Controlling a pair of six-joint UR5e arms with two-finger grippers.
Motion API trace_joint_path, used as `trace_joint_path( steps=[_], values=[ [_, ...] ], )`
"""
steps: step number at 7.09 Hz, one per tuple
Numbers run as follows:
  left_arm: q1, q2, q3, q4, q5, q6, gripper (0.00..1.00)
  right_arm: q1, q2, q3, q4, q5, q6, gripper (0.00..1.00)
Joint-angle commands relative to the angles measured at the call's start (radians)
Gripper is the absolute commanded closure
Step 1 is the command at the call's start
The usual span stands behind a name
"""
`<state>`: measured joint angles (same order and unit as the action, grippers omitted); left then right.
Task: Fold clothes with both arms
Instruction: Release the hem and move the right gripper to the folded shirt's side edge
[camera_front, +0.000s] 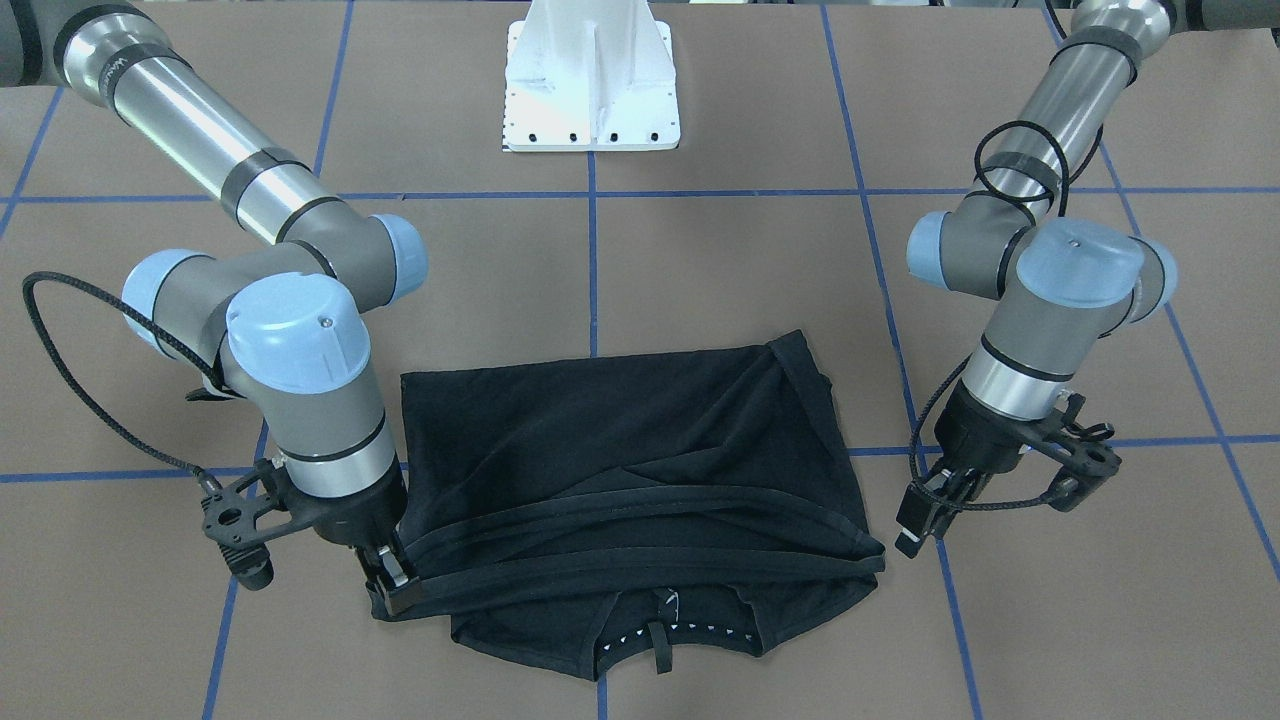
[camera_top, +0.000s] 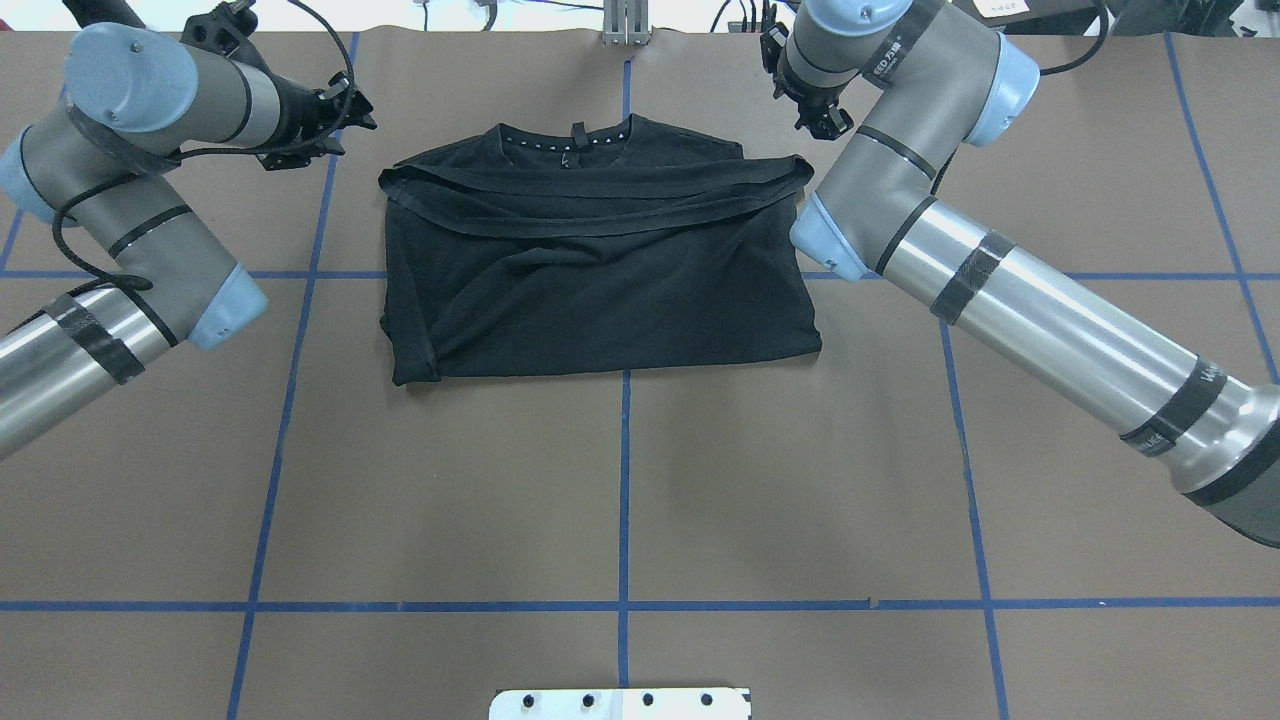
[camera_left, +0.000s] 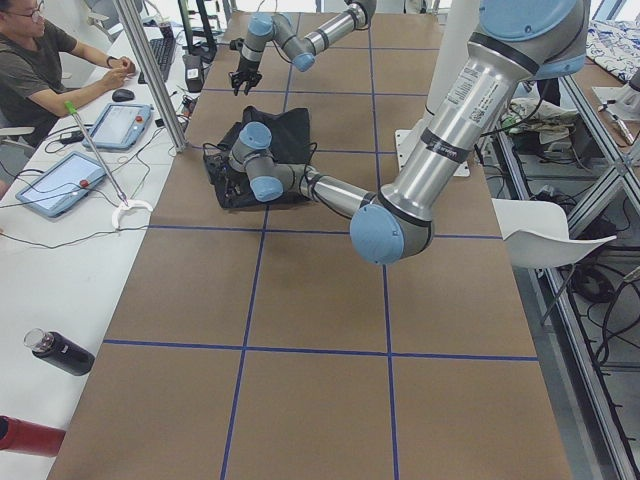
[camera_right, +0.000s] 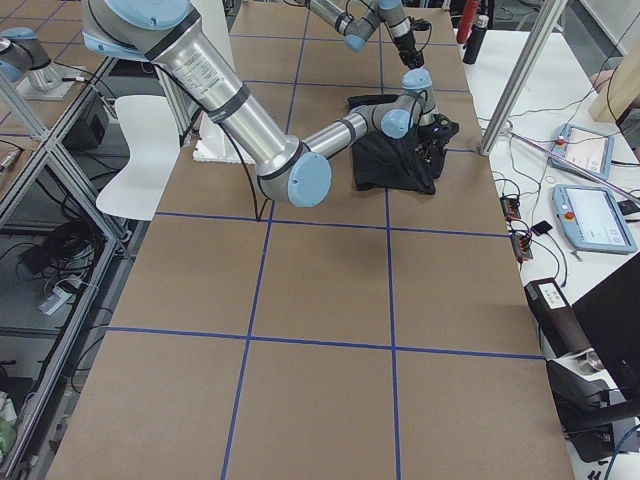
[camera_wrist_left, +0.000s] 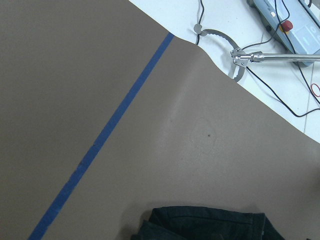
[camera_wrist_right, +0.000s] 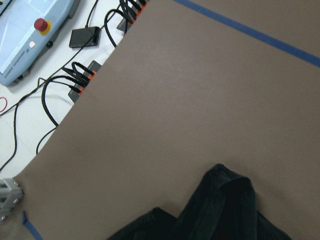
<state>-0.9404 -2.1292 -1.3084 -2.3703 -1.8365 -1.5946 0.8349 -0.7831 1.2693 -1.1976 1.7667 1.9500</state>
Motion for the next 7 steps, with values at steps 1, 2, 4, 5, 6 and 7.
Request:
trace_joint_path(
  steps=[1, 2, 4, 5, 6, 7],
  values=[
    [-0.018, 0.012, -0.041, 0.010, -0.004, 0.001, 0.41, -0.075, -0.208, 0.280, 0.041, -0.004, 0.114, 0.32],
    [-0.020, 0.015, -0.046, 0.008, -0.004, 0.001, 0.38, -0.114, -0.304, 0.370, 0.071, -0.021, 0.156, 0.29],
    [-0.020, 0.034, -0.066, 0.006, -0.001, -0.002, 0.35, -0.180, -0.412, 0.472, 0.089, -0.039, 0.193, 0.12],
    [-0.020, 0.044, -0.090, 0.006, 0.000, -0.004, 0.35, -0.225, -0.413, 0.458, 0.089, -0.083, 0.202, 0.12],
    [-0.020, 0.045, -0.091, 0.006, 0.003, -0.004, 0.35, -0.243, -0.415, 0.453, 0.089, -0.102, 0.201, 0.13],
    [-0.018, 0.045, -0.091, 0.006, 0.005, -0.004, 0.35, -0.243, -0.415, 0.435, 0.089, -0.102, 0.192, 0.15]
  ],
)
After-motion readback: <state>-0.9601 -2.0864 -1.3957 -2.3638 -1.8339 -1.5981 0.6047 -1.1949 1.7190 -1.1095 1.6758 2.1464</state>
